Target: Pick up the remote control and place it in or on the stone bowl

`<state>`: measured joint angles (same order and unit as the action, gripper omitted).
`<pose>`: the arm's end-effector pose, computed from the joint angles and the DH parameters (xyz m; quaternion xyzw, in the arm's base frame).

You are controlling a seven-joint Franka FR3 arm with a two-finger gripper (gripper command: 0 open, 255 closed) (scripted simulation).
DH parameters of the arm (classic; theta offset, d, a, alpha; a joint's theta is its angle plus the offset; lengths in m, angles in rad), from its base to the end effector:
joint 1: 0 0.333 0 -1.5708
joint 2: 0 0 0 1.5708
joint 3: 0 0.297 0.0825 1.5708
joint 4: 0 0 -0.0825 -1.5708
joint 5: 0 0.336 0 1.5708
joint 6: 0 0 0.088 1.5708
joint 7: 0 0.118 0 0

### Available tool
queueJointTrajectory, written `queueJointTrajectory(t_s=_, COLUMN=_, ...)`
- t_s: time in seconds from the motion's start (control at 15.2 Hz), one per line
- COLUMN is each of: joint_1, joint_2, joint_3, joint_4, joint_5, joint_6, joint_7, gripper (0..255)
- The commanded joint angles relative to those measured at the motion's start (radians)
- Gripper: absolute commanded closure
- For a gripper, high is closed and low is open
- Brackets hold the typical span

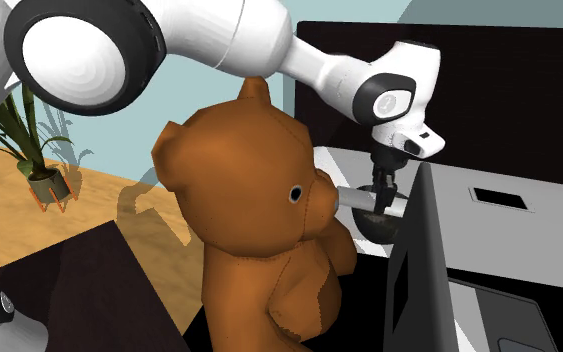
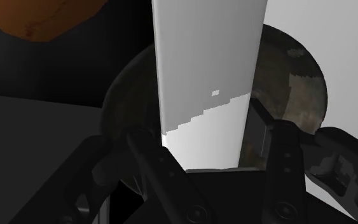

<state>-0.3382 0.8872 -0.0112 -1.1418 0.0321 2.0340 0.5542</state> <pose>0.6675 -0.2385 0.2645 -0.8974 0.4411 -0.0015 0.0102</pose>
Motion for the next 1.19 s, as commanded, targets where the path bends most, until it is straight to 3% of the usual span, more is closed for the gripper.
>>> queueJointTrajectory(t_s=0.0, joint_1=-0.001, joint_2=0.007, joint_3=0.000, joint_4=0.001, joint_5=0.000, joint_6=0.004, joint_7=-0.001, gripper=255)
queueJointTrajectory(t_s=0.4, joint_1=-0.001, joint_2=0.008, joint_3=0.000, joint_4=0.001, joint_5=0.000, joint_6=0.004, joint_7=-0.001, gripper=255)
queueJointTrajectory(t_s=0.46, joint_1=0.000, joint_2=0.007, joint_3=0.000, joint_4=0.000, joint_5=0.000, joint_6=0.005, joint_7=0.000, gripper=0)
queueJointTrajectory(t_s=0.79, joint_1=-0.001, joint_2=0.008, joint_3=0.000, joint_4=0.001, joint_5=0.000, joint_6=0.004, joint_7=-0.001, gripper=0)
queueJointTrajectory(t_s=1.12, joint_1=-0.002, joint_2=-0.045, joint_3=-0.001, joint_4=0.038, joint_5=-0.001, joint_6=-0.086, joint_7=0.000, gripper=0)
